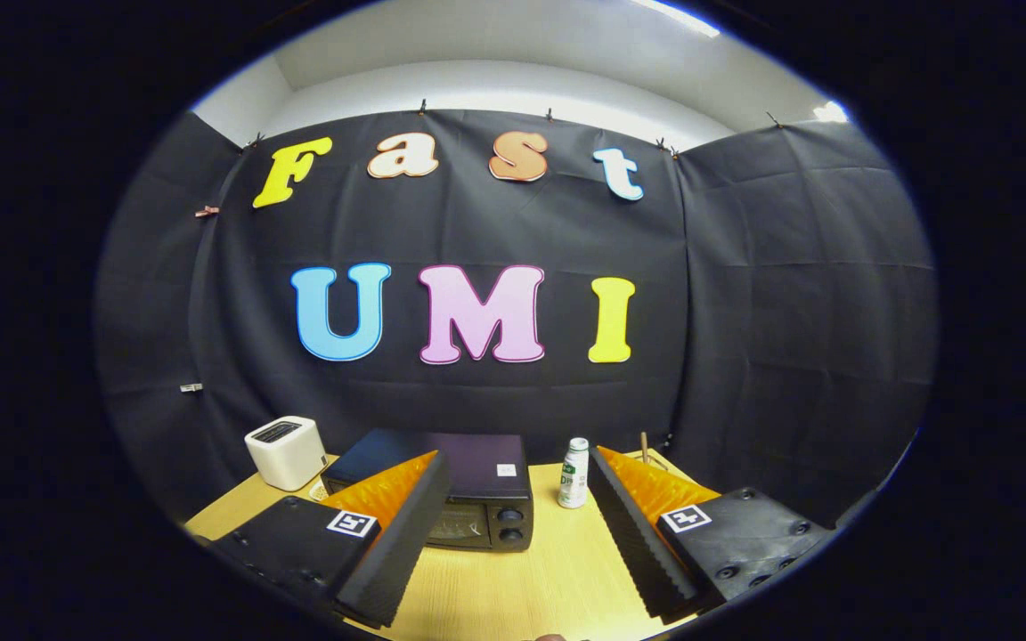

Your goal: Open the toaster oven, put the food inside, and close the toaster oven door.

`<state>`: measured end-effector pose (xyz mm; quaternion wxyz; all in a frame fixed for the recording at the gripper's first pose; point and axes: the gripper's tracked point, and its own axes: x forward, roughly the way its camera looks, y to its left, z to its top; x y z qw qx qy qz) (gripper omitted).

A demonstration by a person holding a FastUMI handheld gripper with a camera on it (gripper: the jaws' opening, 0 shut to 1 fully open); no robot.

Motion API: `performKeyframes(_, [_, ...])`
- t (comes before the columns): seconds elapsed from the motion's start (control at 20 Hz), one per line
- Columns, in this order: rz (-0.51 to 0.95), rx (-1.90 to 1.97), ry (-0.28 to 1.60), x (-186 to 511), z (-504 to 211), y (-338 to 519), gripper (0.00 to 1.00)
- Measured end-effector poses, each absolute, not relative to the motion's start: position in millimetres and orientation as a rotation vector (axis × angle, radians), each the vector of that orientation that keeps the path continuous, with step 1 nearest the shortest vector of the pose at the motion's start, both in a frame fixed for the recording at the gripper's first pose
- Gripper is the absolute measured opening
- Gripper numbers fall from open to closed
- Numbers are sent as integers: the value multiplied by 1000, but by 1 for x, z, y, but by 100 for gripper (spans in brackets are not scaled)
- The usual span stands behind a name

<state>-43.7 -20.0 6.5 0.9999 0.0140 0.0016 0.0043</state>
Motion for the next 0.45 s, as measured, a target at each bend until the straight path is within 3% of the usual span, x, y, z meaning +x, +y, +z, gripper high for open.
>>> performKeyframes(0.45, [18,39,-3,-68,2,-1,100])
